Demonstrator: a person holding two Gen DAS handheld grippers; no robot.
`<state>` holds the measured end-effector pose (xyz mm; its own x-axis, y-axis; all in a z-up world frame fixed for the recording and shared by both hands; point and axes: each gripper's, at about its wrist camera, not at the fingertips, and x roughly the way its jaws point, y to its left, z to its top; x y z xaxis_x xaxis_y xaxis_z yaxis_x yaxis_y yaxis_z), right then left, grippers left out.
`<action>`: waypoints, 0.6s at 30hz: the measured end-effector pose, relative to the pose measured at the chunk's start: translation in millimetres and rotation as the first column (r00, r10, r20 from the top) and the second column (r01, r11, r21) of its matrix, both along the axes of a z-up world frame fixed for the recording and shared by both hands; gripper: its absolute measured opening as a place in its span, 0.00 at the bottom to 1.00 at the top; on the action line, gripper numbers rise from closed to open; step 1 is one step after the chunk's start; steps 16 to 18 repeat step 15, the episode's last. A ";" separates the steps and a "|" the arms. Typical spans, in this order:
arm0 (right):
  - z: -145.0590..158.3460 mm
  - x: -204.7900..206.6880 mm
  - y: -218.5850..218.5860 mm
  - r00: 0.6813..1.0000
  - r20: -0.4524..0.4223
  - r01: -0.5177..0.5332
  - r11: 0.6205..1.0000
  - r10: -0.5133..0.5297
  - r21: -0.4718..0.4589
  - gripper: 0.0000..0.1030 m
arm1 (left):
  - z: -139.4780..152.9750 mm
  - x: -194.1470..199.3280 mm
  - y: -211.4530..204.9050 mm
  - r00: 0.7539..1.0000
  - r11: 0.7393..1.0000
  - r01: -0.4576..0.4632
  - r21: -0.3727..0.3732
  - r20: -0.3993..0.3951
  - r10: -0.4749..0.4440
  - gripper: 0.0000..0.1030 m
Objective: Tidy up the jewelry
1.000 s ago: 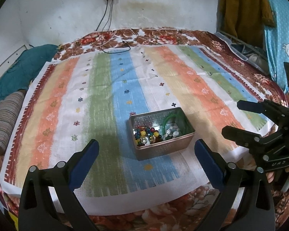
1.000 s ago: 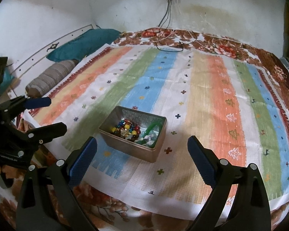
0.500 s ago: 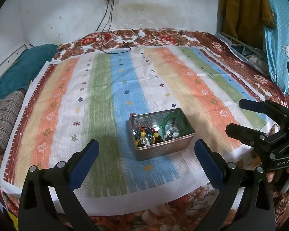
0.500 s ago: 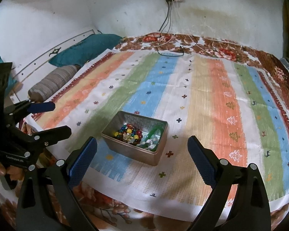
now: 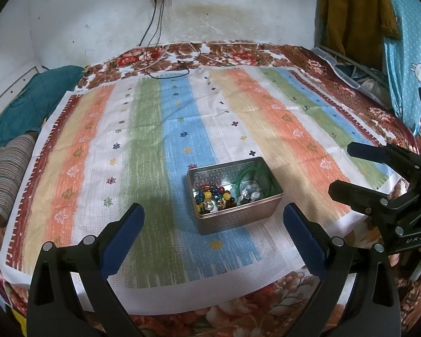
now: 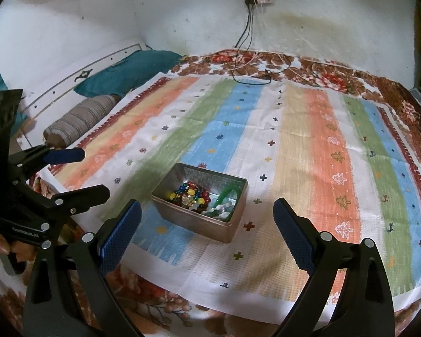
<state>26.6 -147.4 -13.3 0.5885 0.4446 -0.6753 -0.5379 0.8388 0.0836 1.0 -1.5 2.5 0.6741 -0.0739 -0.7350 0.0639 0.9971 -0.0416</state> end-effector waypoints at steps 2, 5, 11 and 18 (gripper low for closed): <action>0.0 -0.4 1.8 1.000 0.002 0.001 1.000 -0.001 -0.008 0.93 | 0.0 0.0 0.0 1.000 1.000 0.000 0.002 0.001 0.000 0.94; 0.4 -0.6 4.7 1.000 -0.001 -0.002 1.000 0.002 -0.011 0.93 | -0.4 0.0 0.8 1.000 1.000 0.000 0.004 0.002 0.000 0.94; 0.5 -0.7 4.2 1.000 -0.001 -0.002 1.000 0.002 -0.009 0.93 | -3.1 2.2 3.1 1.000 1.000 0.007 0.003 -0.014 -0.007 0.94; 1.5 -1.8 6.3 1.000 -0.002 -0.006 1.000 0.006 -0.004 0.93 | -2.3 1.1 3.2 1.000 1.000 0.014 0.004 -0.012 -0.014 0.94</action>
